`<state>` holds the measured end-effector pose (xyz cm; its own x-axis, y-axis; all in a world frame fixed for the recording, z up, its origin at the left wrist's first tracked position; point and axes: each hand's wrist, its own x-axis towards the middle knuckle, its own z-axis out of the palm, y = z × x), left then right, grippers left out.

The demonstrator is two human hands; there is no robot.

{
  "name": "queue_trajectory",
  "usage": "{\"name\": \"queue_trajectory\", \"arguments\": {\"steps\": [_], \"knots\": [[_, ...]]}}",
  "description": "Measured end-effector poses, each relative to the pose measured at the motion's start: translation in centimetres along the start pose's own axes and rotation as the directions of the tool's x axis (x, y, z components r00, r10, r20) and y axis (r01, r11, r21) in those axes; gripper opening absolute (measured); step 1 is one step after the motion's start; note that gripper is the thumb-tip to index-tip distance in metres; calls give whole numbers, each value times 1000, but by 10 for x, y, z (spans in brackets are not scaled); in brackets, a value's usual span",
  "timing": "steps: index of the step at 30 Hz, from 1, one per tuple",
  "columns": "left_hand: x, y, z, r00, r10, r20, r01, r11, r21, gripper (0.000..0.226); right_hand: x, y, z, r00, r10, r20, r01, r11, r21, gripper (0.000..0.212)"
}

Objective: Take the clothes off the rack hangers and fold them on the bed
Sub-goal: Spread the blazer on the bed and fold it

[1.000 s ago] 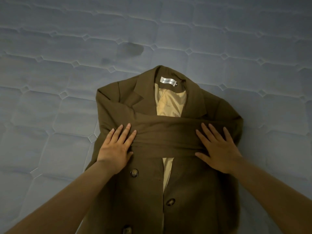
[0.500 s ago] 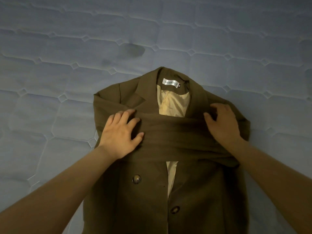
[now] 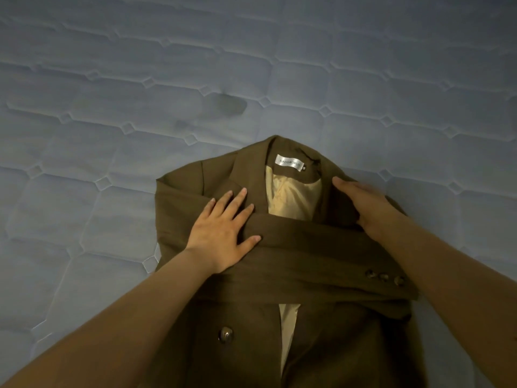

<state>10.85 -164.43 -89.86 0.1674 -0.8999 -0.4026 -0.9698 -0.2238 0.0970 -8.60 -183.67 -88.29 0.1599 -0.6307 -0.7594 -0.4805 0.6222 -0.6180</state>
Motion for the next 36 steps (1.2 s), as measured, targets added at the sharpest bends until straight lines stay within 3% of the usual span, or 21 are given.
{"name": "queue_trajectory", "arguments": {"steps": [3,5,7,13,18,24,26,28,29,30,32,34,36], "knots": [[7,1,-1,987,17,-162,-16,1000,6,73,18,-7,-1,997,48,59,-50,998,48,100],[13,1,-1,958,27,-286,-33,999,-16,68,30,-10,-2,994,92,66,-97,993,71,110],[20,1,-2,943,61,-327,-72,997,-23,69,33,-16,0,988,125,96,-133,987,85,100],[46,-7,0,969,75,-236,-70,997,32,73,40,-42,15,987,82,136,-88,995,41,53],[56,-13,7,973,86,-214,-82,996,26,71,57,-68,18,998,56,-3,-56,996,74,45],[57,-10,9,969,93,-231,-99,995,-12,70,63,-60,24,995,88,42,-91,991,96,37],[59,-10,1,950,90,-300,-113,992,-60,65,60,-59,22,999,44,-7,-43,998,56,27],[61,-9,-9,925,66,-374,-108,990,-94,58,56,-56,17,973,-142,-184,114,981,-158,14],[64,-9,-14,916,53,-397,-99,990,-97,56,54,-53,14,903,-323,-282,221,915,-338,16],[66,-8,-17,914,47,-404,-92,991,-93,55,50,-48,11,790,-520,-325,325,804,-497,21],[74,-6,-19,924,43,-380,-76,994,-74,54,36,-37,9,617,-761,-198,483,566,-668,36],[80,-6,-16,941,18,-338,-48,996,-80,56,25,-20,11,574,-817,58,586,361,-726,47],[84,-5,-11,957,11,-288,-42,994,-102,57,26,-2,12,582,-768,266,591,175,-787,55]]}}
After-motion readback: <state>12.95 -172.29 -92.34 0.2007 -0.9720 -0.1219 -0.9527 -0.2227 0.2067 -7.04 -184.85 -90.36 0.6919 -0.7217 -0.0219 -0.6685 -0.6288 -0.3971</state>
